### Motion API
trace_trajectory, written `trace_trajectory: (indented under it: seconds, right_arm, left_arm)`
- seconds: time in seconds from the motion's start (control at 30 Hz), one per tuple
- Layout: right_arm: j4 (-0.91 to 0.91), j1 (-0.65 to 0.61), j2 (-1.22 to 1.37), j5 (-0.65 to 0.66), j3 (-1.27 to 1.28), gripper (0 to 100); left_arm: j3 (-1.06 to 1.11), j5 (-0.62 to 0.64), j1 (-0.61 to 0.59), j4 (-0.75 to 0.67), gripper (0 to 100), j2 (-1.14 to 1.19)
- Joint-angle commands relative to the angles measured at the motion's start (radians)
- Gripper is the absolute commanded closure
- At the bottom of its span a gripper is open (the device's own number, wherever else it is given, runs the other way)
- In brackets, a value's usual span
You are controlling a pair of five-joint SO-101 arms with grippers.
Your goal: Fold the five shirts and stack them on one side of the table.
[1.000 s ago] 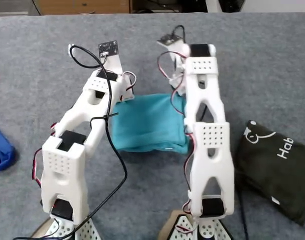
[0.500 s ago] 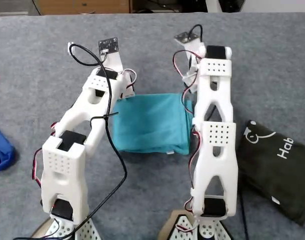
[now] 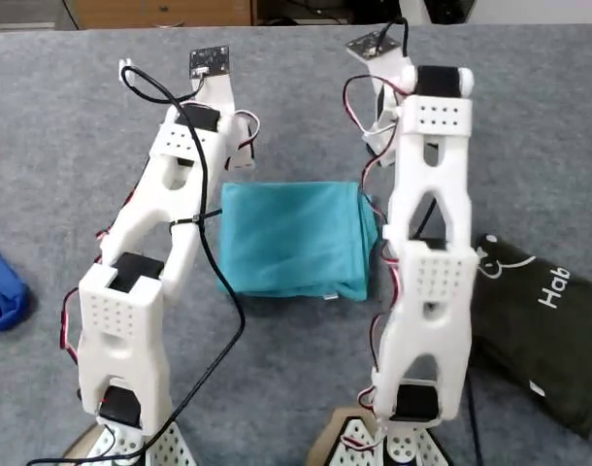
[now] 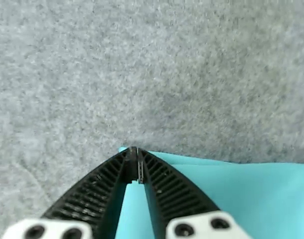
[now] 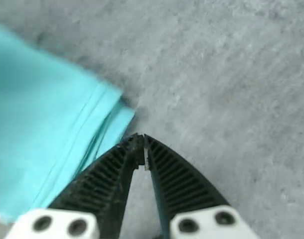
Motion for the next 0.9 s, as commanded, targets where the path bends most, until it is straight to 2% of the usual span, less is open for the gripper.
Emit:
trace_trajectory:
  seconds: [0.0, 0.17, 0.5, 0.7, 0.87]
  right_arm:
    - [0.012, -0.058, -0.265, 0.041, 0.254, 99.5]
    - [-0.058, -0.088, -0.447, 0.038, 0.604, 99.5]
    - [-0.390, -0.110, -0.746, 0.026, 1.244, 99.5]
    - [-0.499, -0.194, -0.842, -0.017, 1.403, 99.5]
    - [-0.612, -0.200, -0.843, -0.028, 1.488, 99.5]
  left_arm:
    - [-0.034, -0.011, -0.003, 0.002, 98, -0.007]
    - [0.006, -0.005, -0.003, 0.005, 98, -0.007]
    - [0.055, 0.020, 0.000, 0.002, 98, 0.005]
    - [0.002, 0.086, -0.003, -0.006, 98, 0.088]
    - [-0.029, 0.086, -0.003, -0.006, 98, 0.133]
